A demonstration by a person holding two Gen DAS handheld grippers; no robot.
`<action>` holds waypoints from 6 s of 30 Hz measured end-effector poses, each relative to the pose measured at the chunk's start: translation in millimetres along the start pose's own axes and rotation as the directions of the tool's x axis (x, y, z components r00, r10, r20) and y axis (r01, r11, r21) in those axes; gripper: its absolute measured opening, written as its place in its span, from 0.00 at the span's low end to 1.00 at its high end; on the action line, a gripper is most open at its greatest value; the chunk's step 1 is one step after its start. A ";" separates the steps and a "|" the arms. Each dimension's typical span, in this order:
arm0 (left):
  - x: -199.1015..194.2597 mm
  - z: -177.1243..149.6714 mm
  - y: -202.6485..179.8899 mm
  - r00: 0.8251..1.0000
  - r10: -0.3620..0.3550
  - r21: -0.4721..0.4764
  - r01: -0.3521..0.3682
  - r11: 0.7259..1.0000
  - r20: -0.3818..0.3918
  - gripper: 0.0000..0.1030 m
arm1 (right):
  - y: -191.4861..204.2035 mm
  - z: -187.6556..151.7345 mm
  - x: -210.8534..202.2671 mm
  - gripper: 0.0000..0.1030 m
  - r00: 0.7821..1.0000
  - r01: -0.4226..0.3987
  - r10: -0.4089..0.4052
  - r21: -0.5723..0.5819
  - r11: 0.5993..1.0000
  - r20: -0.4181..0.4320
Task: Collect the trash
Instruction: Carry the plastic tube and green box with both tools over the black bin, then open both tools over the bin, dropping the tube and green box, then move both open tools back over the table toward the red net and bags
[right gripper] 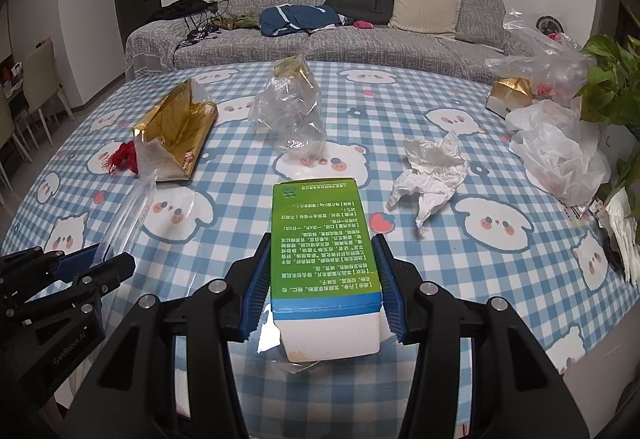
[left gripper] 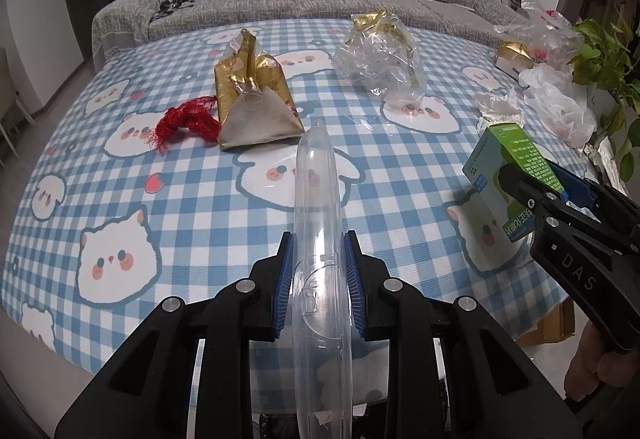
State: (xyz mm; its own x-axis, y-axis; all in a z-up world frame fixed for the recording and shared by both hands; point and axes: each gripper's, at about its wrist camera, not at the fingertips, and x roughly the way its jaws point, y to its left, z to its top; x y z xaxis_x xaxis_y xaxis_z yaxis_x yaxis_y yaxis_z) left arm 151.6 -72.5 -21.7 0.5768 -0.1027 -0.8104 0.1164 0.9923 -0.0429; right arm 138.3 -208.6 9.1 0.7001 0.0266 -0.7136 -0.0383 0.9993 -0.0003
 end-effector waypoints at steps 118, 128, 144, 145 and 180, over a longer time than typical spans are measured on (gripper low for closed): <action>46.9 -261.2 45.6 0.988 0.007 -0.156 -0.031 0.987 -0.155 0.24 | 77.6 -247.2 -3.3 0.92 0.984 -0.067 0.059 -0.039 0.997 -0.169; 53.7 -257.2 6.7 0.988 -0.016 -0.108 -0.001 0.994 -0.156 0.24 | 39.7 -248.5 -9.6 0.92 0.988 -0.017 0.017 0.003 1.000 -0.156; 61.7 -254.2 -28.5 0.987 -0.047 -0.074 0.036 0.997 -0.151 0.24 | 4.8 -252.2 -12.7 0.92 0.986 0.029 -0.021 0.051 0.998 -0.166; 59.8 -254.3 -27.4 0.988 -0.048 -0.075 0.037 0.997 -0.149 0.24 | 5.3 -252.0 -13.2 0.92 0.986 0.030 -0.021 0.050 0.998 -0.165; -50.0 -184.0 33.6 0.999 0.034 -0.112 -0.033 0.993 0.015 0.94 | 5.7 -160.5 -89.1 0.93 1.000 0.021 -0.021 0.038 0.999 0.008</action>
State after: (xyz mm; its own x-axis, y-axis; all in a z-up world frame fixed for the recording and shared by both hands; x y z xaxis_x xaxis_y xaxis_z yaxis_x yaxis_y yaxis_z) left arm -22.1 -21.3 -90.1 0.5927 -0.0695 -0.8024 0.0060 0.9966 -0.0820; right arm -38.8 -209.8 -39.8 0.7062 0.0054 -0.7080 0.0040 0.9999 0.0115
